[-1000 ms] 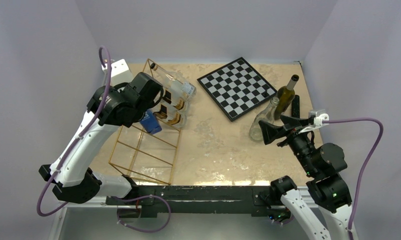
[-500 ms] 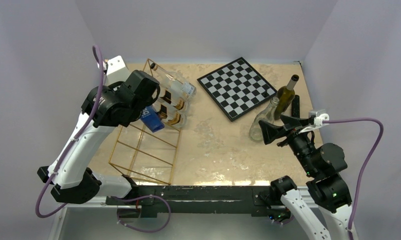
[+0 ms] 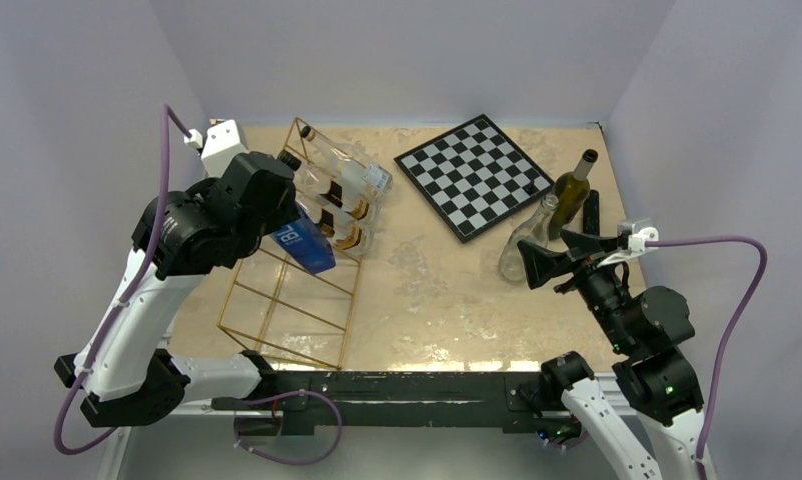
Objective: Take the wine bottle off the wine rack
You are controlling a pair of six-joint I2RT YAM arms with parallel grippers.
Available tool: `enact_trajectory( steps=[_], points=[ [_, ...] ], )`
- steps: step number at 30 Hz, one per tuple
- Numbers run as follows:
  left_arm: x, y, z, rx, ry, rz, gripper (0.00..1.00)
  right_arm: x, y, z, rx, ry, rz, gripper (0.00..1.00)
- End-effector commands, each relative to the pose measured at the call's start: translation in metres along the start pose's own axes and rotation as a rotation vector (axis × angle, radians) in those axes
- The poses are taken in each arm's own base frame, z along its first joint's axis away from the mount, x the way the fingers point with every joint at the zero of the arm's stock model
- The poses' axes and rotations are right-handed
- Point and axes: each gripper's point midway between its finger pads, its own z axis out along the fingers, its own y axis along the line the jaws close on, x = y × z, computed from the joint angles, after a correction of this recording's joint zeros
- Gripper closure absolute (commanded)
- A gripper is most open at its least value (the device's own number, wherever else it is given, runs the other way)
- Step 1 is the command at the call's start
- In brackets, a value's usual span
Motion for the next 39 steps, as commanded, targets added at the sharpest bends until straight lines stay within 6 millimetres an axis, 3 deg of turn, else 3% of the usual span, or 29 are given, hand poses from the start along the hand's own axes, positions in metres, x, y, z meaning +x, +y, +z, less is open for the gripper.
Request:
enact_trajectory(
  steps=[1, 5, 9, 12, 16, 22, 31, 32, 39],
  points=[
    [-0.024, -0.018, -0.01, 0.137, -0.093, -0.054, 1.0, -0.008, 0.002, 0.0, -0.002, -0.026, 0.002, 0.01],
    [-0.016, -0.04, -0.009, 0.261, -0.075, 0.037, 1.0, -0.011, -0.003, -0.001, 0.021, -0.035, -0.025, 0.01],
    [0.002, -0.088, -0.028, 0.603, -0.063, 0.227, 1.0, -0.018, -0.003, -0.005, 0.026, -0.049, -0.047, 0.01],
    [0.01, -0.116, -0.041, 0.779, -0.064, 0.251, 1.0, -0.024, 0.0, -0.009, 0.015, -0.061, -0.051, 0.01],
    [0.017, -0.142, -0.043, 0.862, -0.059, 0.317, 1.0, -0.031, 0.003, -0.014, 0.008, -0.076, -0.053, 0.01],
    [0.048, -0.194, -0.029, 0.988, -0.1, 0.492, 1.0, -0.048, 0.006, -0.022, 0.007, -0.102, -0.071, 0.01],
    [0.078, -0.279, -0.063, 1.173, -0.141, 0.6, 1.0, -0.075, 0.016, -0.045, -0.019, -0.182, -0.06, 0.01],
    [0.086, -0.289, -0.059, 1.179, -0.124, 0.613, 1.0, -0.075, 0.018, -0.046, -0.027, -0.184, -0.056, 0.01],
    [0.099, -0.337, -0.048, 1.198, -0.137, 0.616, 1.0, -0.075, 0.017, -0.052, -0.022, -0.187, -0.055, 0.02]
  ],
)
